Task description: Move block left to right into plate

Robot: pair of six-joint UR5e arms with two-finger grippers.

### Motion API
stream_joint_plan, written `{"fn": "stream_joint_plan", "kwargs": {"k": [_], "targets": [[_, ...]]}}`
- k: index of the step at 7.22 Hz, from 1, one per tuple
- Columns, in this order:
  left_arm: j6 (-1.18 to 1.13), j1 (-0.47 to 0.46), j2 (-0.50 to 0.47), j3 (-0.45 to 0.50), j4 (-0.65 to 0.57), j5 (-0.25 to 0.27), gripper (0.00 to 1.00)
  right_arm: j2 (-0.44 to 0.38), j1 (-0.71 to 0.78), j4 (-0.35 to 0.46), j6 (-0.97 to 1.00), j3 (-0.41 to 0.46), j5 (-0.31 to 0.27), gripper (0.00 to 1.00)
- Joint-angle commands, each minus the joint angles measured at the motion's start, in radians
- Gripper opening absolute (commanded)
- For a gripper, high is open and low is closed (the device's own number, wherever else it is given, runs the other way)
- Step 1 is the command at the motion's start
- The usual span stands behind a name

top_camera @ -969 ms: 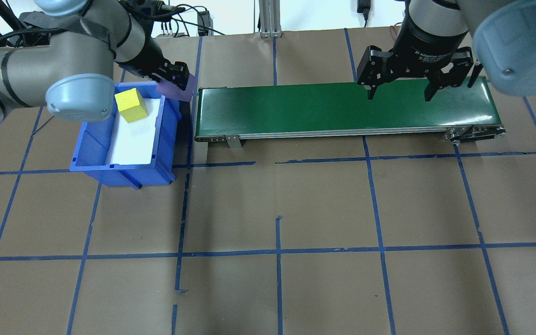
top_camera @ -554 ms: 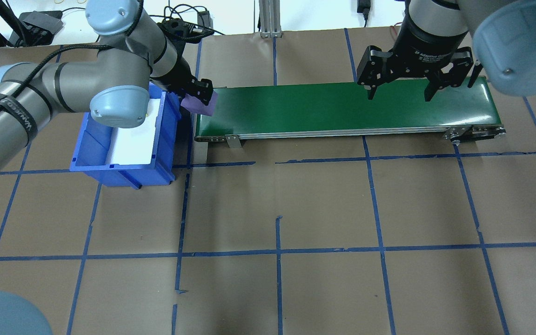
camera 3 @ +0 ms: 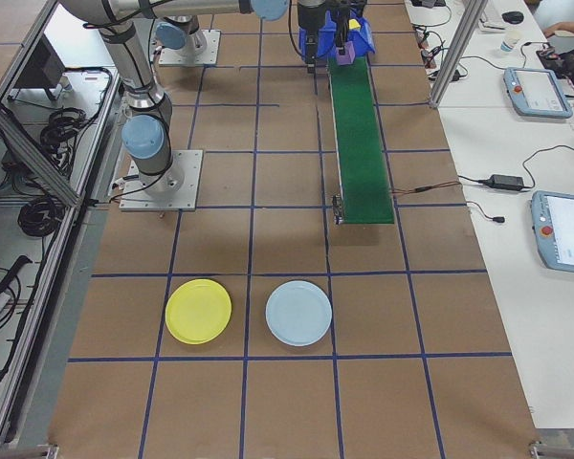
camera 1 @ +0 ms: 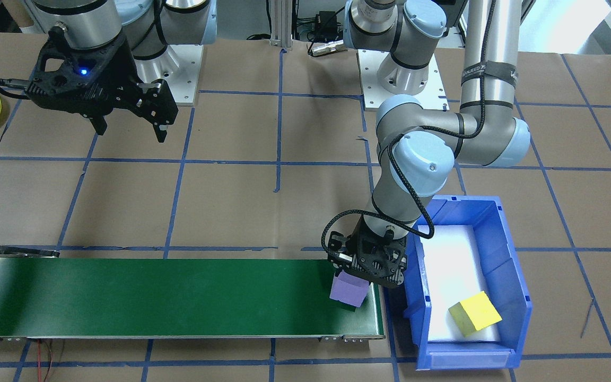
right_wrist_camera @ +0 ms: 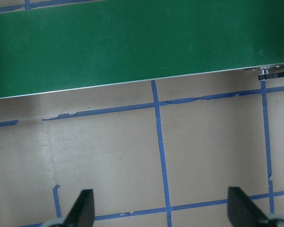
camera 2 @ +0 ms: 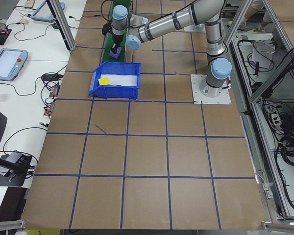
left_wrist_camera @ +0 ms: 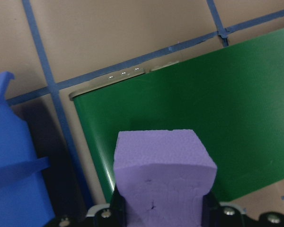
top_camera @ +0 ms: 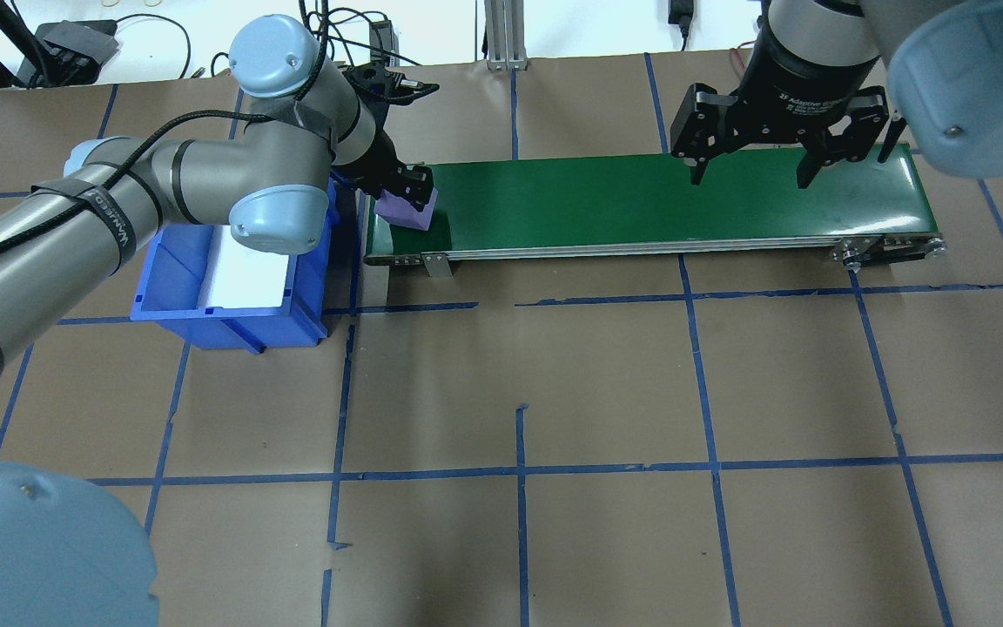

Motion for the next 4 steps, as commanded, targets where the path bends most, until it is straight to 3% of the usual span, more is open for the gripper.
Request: {"fn": "stream_joint_plan", "kwargs": {"k": [1, 3, 4], "targets": [[-0.028, -0.002, 0.048, 0.014, -0.010, 0.015, 1.00, 0.002, -0.005, 0.000, -0.006, -0.003, -0.011, 1.00], [-0.015, 0.035, 0.156, 0.073, -0.138, 0.048, 1.00, 0.002, -0.006, 0.000, -0.006, -0.003, -0.014, 1.00], [-0.009, 0.093, 0.167, 0.112, -0.146, 0.120, 1.00, 0.002, -0.015, -0.008, -0.012, -0.009, -0.011, 1.00]]}}
